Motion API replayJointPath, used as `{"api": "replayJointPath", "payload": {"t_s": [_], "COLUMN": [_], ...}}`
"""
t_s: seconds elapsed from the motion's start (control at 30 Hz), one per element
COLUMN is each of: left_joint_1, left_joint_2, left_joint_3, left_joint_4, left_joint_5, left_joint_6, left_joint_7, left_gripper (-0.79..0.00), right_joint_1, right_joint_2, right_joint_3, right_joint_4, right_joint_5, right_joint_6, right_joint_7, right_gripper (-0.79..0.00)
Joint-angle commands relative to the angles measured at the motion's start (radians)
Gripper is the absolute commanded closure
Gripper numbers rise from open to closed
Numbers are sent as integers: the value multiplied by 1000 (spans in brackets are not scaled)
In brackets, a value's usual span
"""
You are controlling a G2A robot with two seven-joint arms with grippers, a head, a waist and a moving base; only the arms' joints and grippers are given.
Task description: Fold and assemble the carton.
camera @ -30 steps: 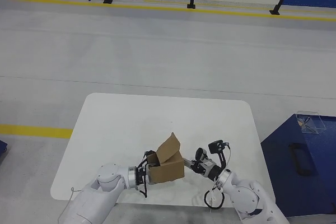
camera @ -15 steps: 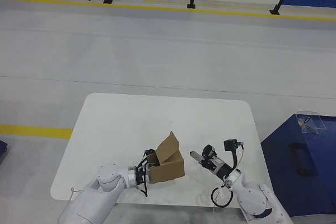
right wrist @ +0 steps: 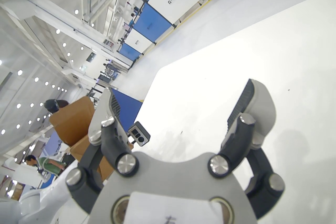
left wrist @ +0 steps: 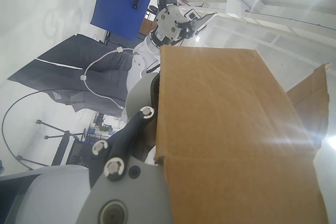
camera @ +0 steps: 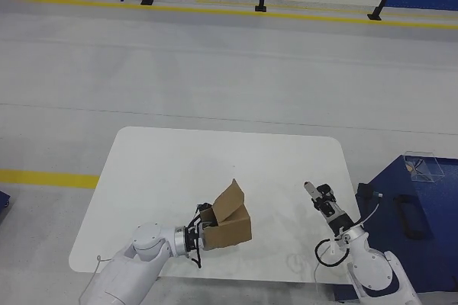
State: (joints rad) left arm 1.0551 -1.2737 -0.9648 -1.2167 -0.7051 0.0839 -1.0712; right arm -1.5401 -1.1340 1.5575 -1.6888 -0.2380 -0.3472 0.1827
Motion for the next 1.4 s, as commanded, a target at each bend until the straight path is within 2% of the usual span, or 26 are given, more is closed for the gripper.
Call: {"api": "replayJointPath", "payload": {"t_s": [0.0, 0.3, 0.4, 0.53, 0.63, 0.7, 0.8, 0.9, 1.03, 1.1, 1.2, 1.37], "left_joint_1": [0, 0, 11, 47, 109, 139, 175, 183, 174, 154, 112, 59], "left_joint_2": [0, 0, -5, -20, -45, -62, -87, -109, -135, -147, -168, -202], "left_joint_3": [0, 0, 3, -13, -19, -15, 6, 42, 95, 123, 158, 213], "left_joint_4": [0, 0, -45, -174, -296, -371, -452, -507, -547, -525, -494, -385], "left_joint_5": [0, 0, -46, -219, -454, -607, -819, -997, -1091, -1123, -1149, -1157], "left_joint_6": [0, 0, 126, 306, 381, 392, 347, 287, 130, 69, -41, -179], "left_joint_7": [0, 0, 102, 359, 689, 912, 1241, 1495, 1735, 1876, 2014, 2111], "left_gripper": [0, 0, 0, 0, 0, 0, 0, 0, 0, 0, 0, 0], "right_joint_1": [1, 1, 1, 1, 1, 1, 1, 1, 1, 1, 1, 1], "right_joint_2": [0, 0, 0, 0, 0, 0, 0, 0, 0, 0, 0, 0], "right_joint_3": [0, 0, 0, 0, 0, 0, 0, 0, 0, 0, 0, 0], "right_joint_4": [1, 1, 1, 1, 1, 1, 1, 1, 1, 1, 1, 1], "right_joint_5": [-3, -3, -3, -3, -3, -3, -3, -3, -3, -3, -3, -3], "right_joint_6": [0, 0, 0, 0, 0, 0, 0, 0, 0, 0, 0, 0], "right_joint_7": [2, 2, 2, 2, 2, 2, 2, 2, 2, 2, 2, 2], "right_gripper": [-785, -785, -785, -785, -785, -785, -785, -785, -785, -785, -785, -785]}}
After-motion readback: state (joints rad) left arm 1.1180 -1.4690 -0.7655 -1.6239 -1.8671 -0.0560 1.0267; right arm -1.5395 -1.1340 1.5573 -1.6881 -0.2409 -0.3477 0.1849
